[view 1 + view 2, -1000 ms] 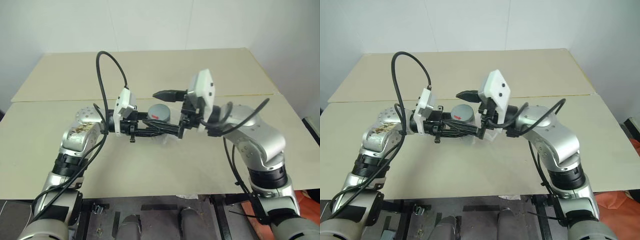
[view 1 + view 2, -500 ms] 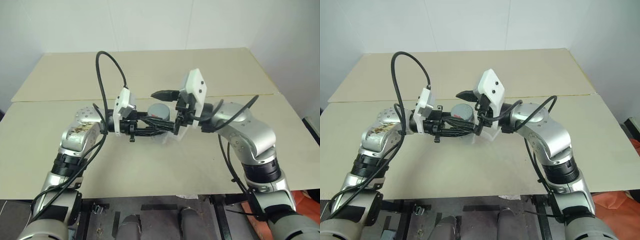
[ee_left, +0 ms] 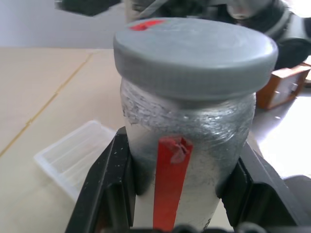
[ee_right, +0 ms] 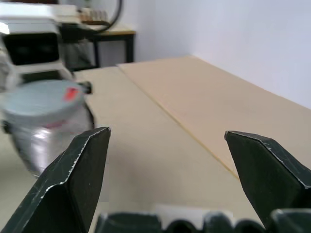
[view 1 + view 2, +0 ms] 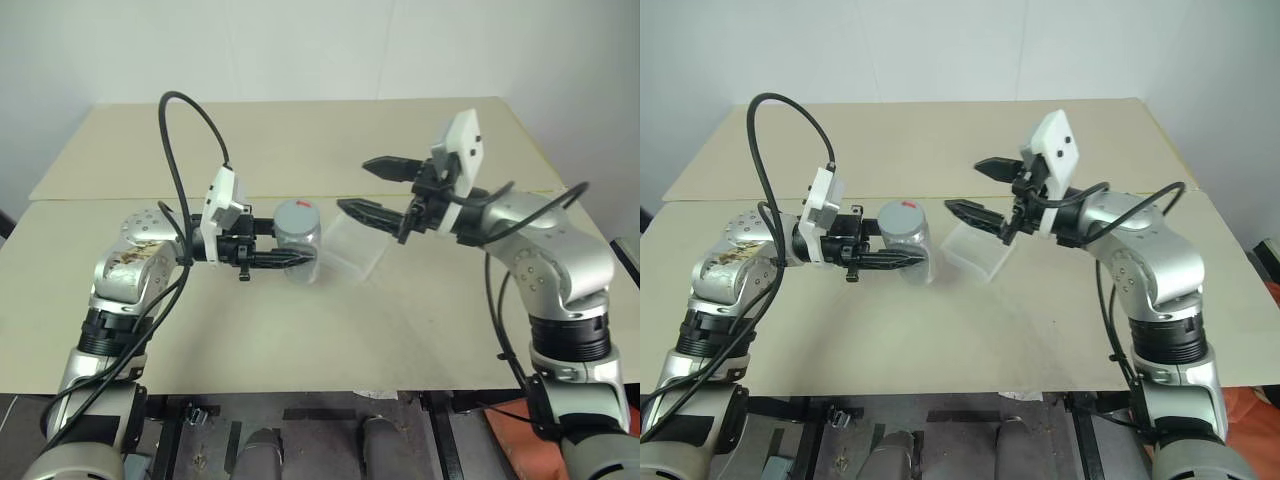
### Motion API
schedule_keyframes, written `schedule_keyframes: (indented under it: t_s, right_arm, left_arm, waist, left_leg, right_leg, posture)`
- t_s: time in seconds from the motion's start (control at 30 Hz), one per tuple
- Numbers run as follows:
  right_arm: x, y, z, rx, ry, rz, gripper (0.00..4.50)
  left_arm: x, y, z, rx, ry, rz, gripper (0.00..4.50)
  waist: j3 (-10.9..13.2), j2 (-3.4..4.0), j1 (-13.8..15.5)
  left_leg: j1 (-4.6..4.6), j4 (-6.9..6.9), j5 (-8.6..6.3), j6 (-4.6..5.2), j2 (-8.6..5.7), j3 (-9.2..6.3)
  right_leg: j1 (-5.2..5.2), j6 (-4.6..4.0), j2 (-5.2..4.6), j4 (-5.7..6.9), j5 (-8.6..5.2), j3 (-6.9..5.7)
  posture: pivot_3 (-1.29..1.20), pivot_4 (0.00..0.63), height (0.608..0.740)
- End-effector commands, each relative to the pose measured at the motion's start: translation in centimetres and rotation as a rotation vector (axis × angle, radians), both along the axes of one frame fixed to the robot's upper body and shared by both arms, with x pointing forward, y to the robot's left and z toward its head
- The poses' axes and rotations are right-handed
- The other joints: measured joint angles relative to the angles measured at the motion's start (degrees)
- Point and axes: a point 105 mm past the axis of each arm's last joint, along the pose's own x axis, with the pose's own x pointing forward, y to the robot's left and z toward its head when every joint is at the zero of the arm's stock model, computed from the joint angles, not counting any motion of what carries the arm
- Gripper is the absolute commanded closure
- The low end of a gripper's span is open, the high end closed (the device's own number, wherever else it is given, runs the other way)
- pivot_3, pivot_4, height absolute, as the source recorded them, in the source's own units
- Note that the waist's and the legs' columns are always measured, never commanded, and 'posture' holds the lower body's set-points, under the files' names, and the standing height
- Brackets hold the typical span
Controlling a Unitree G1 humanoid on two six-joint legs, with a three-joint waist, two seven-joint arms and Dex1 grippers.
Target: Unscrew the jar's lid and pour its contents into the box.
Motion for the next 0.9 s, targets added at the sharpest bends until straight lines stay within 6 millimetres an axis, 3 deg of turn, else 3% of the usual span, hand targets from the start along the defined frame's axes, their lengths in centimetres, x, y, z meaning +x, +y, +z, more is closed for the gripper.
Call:
schedule_keyframes:
  t_s: [0.03, 0.27, 0.47, 0.6, 0.9]
  right_arm:
    - [-0.6, -0.2, 1.1, -0.006, -0.064, 0.009, 0.06]
    - [-1.8, 0.4, 2.1, -0.006, -0.104, 0.050, 0.06]
    - [-2.5, 2.3, 3.4, 0.028, -0.121, 0.123, 0.06]
    - [-3.0, 3.9, 2.9, 0.004, -0.123, 0.164, 0.06]
    - [-3.6, 5.8, 2.5, 0.004, -0.101, 0.232, 0.06]
  left_arm:
    - [-0.5, -0.6, 1.0, -0.017, -0.044, -0.042, 2.60]
    - [0.3, -0.8, 0.5, -0.028, -0.040, -0.014, 2.60]
    - [1.8, -1.4, 0.6, -0.033, -0.041, 0.004, 2.60]
    - [2.6, -1.8, 1.0, -0.050, -0.055, 0.021, 2.60]
    - [2.1, -1.7, 0.7, -0.027, -0.056, -0.003, 2.60]
  waist:
    - [0.00, 0.00, -0.37]
    - [0.00, 0.00, -0.22]
    - [0.00, 0.00, -0.23]
    - [0.00, 0.00, -0.27]
    - [0.00, 0.01, -0.29]
  left_leg:
    - [0.00, 0.00, 0.00, 0.00, 0.00, 0.01]
    - [0.00, 0.00, 0.00, 0.00, 0.00, 0.02]
    - [0.02, 0.01, 0.00, 0.00, 0.00, 0.01]
    - [0.01, 0.01, 0.00, 0.00, 0.00, 0.00]
    - [-0.02, 0.01, 0.00, 0.00, 0.00, -0.01]
  right_leg:
    - [0.00, 0.00, 0.00, 0.00, 0.00, 0.01]
    - [0.00, 0.00, 0.00, 0.00, 0.00, 0.02]
    - [0.01, 0.00, 0.00, 0.02, 0.00, 0.01]
    - [0.00, 0.00, 0.00, 0.00, 0.00, 0.01]
    - [-0.04, 0.00, 0.00, 0.03, 0.00, 0.01]
  posture:
    - [0.00, 0.150, 0.740]
    - [0.00, 0.150, 0.740]
    - [0.00, 0.150, 0.740]
    - [0.00, 0.150, 0.740]
    - [0.00, 0.150, 0.740]
